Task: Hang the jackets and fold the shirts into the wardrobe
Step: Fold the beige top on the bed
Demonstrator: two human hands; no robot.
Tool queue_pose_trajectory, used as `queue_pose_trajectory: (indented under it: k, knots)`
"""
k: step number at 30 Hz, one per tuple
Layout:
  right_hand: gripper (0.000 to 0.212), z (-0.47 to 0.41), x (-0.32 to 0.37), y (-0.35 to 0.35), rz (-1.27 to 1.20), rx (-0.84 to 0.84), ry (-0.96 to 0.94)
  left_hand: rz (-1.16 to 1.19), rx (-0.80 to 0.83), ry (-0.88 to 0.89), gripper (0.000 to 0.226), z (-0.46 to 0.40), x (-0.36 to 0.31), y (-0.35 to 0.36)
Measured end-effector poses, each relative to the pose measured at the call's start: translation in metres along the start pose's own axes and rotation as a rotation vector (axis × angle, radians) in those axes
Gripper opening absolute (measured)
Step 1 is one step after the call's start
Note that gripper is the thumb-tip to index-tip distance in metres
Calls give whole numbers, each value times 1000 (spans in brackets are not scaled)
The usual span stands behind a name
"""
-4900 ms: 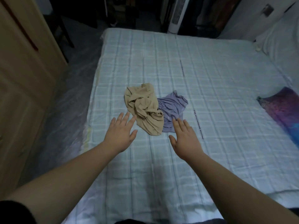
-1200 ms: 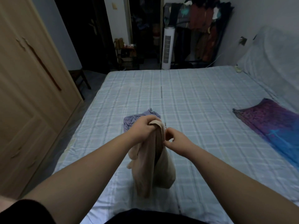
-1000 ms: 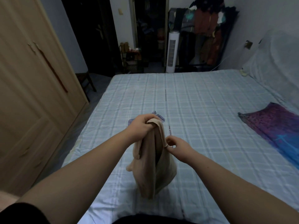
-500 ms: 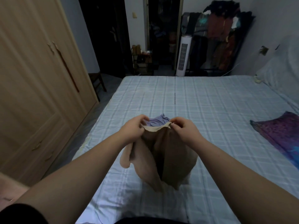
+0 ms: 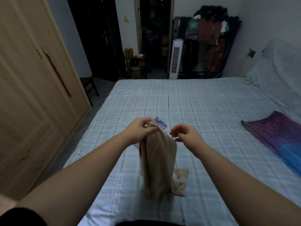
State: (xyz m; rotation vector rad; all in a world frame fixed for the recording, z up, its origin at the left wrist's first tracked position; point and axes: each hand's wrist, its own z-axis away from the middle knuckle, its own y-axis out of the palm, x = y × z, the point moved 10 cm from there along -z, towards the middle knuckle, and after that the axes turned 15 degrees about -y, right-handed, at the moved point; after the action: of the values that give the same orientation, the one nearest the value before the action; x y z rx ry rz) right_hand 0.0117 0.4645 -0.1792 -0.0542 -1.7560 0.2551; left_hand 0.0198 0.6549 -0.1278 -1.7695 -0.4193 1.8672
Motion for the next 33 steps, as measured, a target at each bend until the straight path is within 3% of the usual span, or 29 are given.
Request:
queue_pose_trajectory:
  k: [4,7,11,16,20,23,26,29,33]
  knots:
    - [62,31,-62,9,175,275,204,422,145,-79,8,-3,10,-10]
    - [71,47,-68,30,149,387,198,591,238,-139,13,-3,14,-13]
    - [54,45,-57,59,204,403,190,757,369,-177,15,3,16,-10]
    - [35,40,-48,67,132,315,221,811,440,-214,19,15,26,-23]
    - [62,47,-62,75,-192,273,349,840,442,-231,27,23,35,-35]
    - [62,51,-73,96,-254,350,349,830,455,-229,26,27,41,-35]
    - [50,52,-71,123,-115,454,294,862,491,-219,26,33,46,-33]
    - [24,38,-66,124,-36,332,216,857,403,-237,24,36,55,-47]
    - [22,12,-63,83,-2,33,99,739,168,-291,34,38,88,-87]
